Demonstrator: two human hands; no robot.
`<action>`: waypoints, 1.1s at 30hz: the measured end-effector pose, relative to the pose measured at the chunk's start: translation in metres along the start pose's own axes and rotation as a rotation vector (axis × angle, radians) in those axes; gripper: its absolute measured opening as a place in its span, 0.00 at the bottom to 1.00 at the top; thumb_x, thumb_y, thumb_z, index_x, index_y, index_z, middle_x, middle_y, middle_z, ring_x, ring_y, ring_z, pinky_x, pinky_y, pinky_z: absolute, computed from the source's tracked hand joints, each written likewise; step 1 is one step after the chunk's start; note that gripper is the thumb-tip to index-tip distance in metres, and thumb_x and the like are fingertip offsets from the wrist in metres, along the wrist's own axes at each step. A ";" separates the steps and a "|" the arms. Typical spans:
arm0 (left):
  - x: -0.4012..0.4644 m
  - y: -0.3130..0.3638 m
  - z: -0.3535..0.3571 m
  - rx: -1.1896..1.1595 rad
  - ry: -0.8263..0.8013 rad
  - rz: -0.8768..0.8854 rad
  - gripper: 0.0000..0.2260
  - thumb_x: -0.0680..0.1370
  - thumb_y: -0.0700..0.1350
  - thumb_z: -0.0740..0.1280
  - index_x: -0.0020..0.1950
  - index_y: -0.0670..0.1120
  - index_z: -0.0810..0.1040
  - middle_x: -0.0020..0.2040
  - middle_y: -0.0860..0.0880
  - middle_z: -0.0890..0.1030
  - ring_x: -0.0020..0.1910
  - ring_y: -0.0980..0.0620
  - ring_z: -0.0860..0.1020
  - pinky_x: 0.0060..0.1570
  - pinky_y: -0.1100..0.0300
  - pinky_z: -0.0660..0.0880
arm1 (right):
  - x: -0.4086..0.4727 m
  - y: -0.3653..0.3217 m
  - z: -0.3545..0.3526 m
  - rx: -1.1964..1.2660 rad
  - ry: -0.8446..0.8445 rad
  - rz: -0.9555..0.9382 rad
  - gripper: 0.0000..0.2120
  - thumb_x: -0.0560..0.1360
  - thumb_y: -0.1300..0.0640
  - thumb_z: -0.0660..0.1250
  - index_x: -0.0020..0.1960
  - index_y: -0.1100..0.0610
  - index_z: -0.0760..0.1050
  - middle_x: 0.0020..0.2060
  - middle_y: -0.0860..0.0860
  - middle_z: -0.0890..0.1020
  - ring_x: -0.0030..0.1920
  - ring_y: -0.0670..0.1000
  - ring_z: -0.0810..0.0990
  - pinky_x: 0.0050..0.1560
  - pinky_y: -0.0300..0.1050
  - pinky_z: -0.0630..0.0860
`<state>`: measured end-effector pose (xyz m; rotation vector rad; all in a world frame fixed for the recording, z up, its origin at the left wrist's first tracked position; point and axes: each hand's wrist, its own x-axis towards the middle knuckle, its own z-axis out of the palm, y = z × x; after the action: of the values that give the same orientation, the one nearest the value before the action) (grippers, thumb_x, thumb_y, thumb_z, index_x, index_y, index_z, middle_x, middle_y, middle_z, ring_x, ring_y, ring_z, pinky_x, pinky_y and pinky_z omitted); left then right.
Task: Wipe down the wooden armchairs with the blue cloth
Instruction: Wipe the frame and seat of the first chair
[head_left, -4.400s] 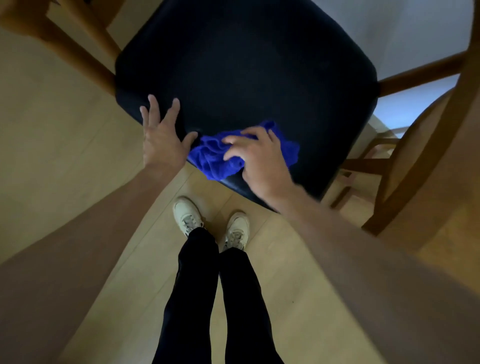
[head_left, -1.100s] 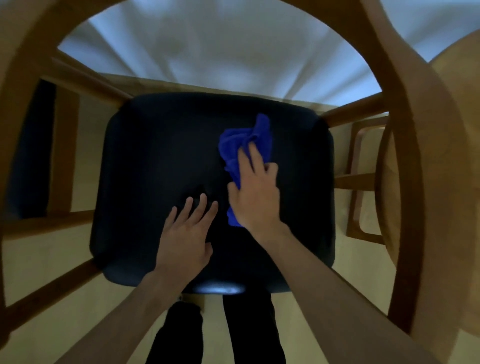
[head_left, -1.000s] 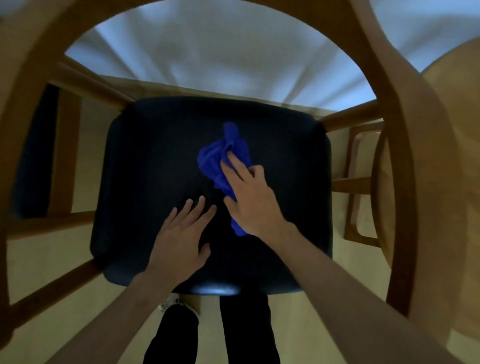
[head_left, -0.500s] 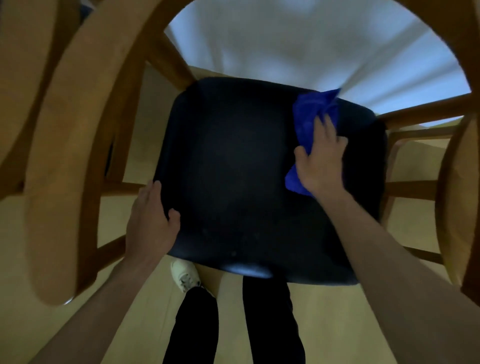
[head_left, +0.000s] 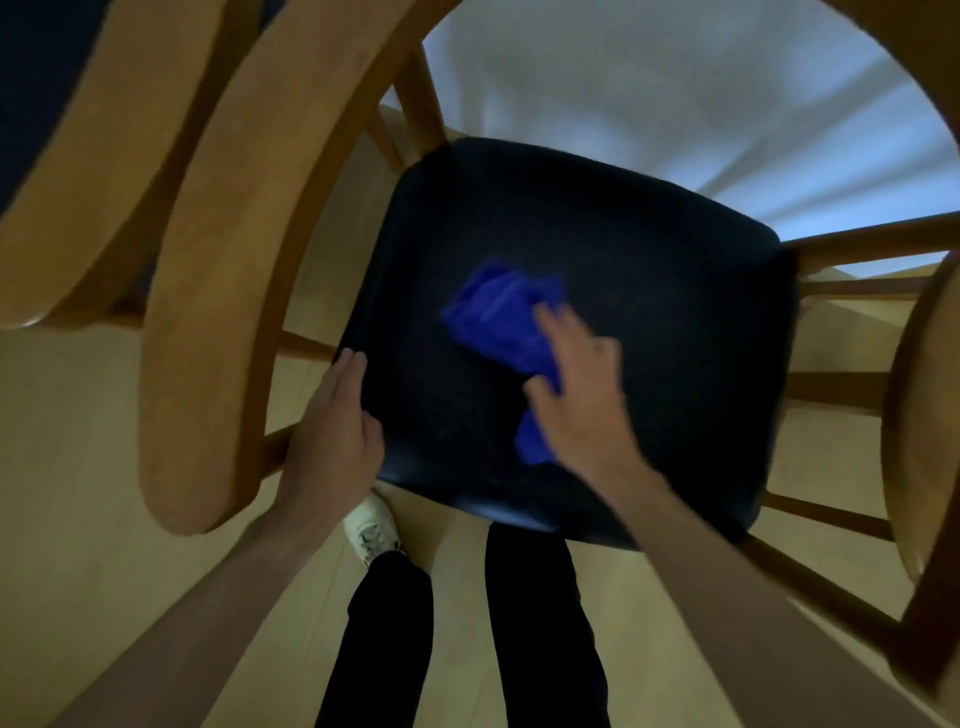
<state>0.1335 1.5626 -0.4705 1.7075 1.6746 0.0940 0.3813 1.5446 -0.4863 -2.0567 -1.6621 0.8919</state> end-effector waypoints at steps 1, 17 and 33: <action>-0.009 -0.002 0.003 -0.012 -0.013 0.032 0.25 0.80 0.36 0.60 0.77 0.43 0.59 0.77 0.48 0.61 0.76 0.53 0.59 0.70 0.63 0.57 | 0.002 0.016 -0.011 -0.042 0.093 0.109 0.31 0.75 0.61 0.64 0.77 0.57 0.61 0.76 0.55 0.63 0.73 0.57 0.63 0.61 0.33 0.51; -0.080 -0.046 0.017 0.000 -0.110 0.123 0.25 0.77 0.31 0.61 0.75 0.42 0.65 0.72 0.46 0.70 0.71 0.53 0.66 0.68 0.63 0.62 | -0.117 -0.079 0.123 0.087 0.151 0.426 0.35 0.74 0.58 0.64 0.78 0.52 0.55 0.79 0.47 0.52 0.62 0.52 0.62 0.63 0.48 0.68; -0.132 -0.041 -0.059 -0.297 -0.338 -0.183 0.18 0.80 0.47 0.65 0.70 0.49 0.70 0.64 0.50 0.78 0.63 0.55 0.76 0.62 0.67 0.69 | -0.129 -0.114 0.029 0.170 -0.342 -0.021 0.33 0.77 0.58 0.61 0.78 0.43 0.54 0.76 0.31 0.51 0.60 0.42 0.63 0.58 0.28 0.63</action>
<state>0.0486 1.4657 -0.3923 1.2662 1.4724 -0.0303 0.2626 1.4457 -0.4042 -1.8474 -1.6977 1.3898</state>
